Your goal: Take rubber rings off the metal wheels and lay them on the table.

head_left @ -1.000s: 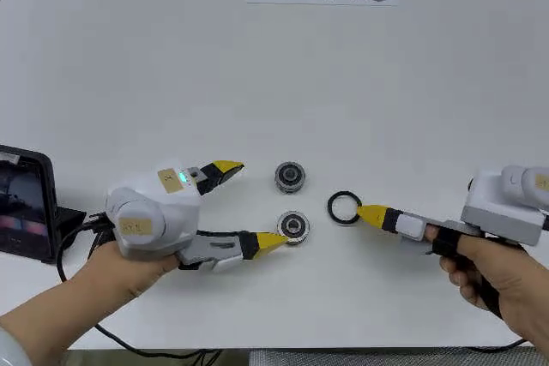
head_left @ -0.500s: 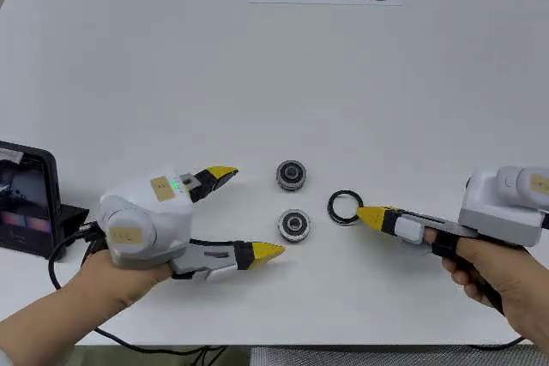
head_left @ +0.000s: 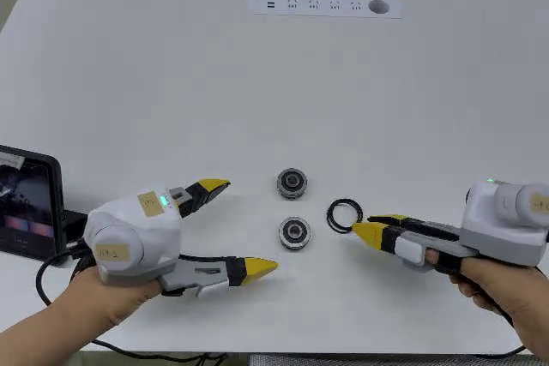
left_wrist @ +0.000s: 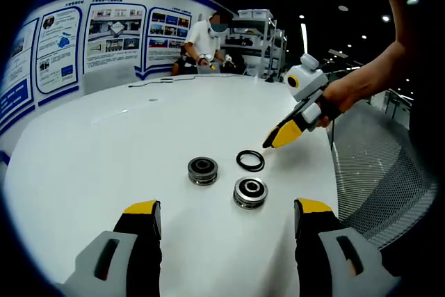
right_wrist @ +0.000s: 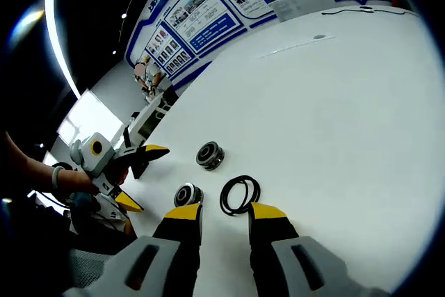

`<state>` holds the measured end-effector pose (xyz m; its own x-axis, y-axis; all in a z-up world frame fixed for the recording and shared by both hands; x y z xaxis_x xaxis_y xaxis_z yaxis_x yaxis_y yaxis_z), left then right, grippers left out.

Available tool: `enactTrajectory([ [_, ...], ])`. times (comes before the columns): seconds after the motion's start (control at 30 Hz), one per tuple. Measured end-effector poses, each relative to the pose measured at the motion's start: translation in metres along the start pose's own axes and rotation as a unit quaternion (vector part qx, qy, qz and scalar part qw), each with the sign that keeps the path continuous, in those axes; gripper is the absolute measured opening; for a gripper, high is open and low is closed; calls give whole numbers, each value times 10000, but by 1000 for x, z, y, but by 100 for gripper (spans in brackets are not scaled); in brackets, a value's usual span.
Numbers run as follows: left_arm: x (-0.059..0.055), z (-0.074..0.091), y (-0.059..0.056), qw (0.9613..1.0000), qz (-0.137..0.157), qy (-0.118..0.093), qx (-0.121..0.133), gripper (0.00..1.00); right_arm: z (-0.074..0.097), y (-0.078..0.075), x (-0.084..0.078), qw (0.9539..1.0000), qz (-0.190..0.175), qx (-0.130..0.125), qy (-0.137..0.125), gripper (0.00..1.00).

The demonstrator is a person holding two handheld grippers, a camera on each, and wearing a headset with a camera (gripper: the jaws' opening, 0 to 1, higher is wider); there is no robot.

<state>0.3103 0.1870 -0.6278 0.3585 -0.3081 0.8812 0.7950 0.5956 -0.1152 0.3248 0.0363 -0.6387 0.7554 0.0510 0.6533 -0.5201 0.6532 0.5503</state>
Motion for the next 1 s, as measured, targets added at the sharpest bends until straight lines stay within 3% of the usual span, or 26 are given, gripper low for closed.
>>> enactTrajectory([
  [0.27, 0, 7, -3, 10000, 43, -18, 66, 81, 3, 4, -1, 9971, 757, -8, 16, 46],
  [0.53, 1, 13, -6, 9999, 52, -51, 93, 81, 8, 7, -15, 9910, 1295, -66, 333, 57],
  [0.77, 3, 18, -11, 9999, 61, -91, 95, 82, 12, 14, -21, 9794, 1972, -86, 431, 68],
  [0.9, 5, 20, -15, 9998, 73, -145, 64, 83, 14, 18, -20, 9682, 2476, -112, 349, 71],
  [1.0, 5, 23, -18, 9998, 58, -183, 55, 84, 15, 21, -21, 9647, 2615, -90, 283, 76],
])
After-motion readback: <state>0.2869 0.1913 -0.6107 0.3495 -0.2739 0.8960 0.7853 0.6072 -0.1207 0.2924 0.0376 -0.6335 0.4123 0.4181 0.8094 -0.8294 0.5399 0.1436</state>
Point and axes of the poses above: the centre of the closed fingertips' face, and the gripper's own axes: z roughly backward along the fingers, y roughly to its left, x roughly out of its top, the point moved 1 cm from there along z, roughly backward along the fingers, and after that the axes turned 1 degree about x, right-handed, at the moved point
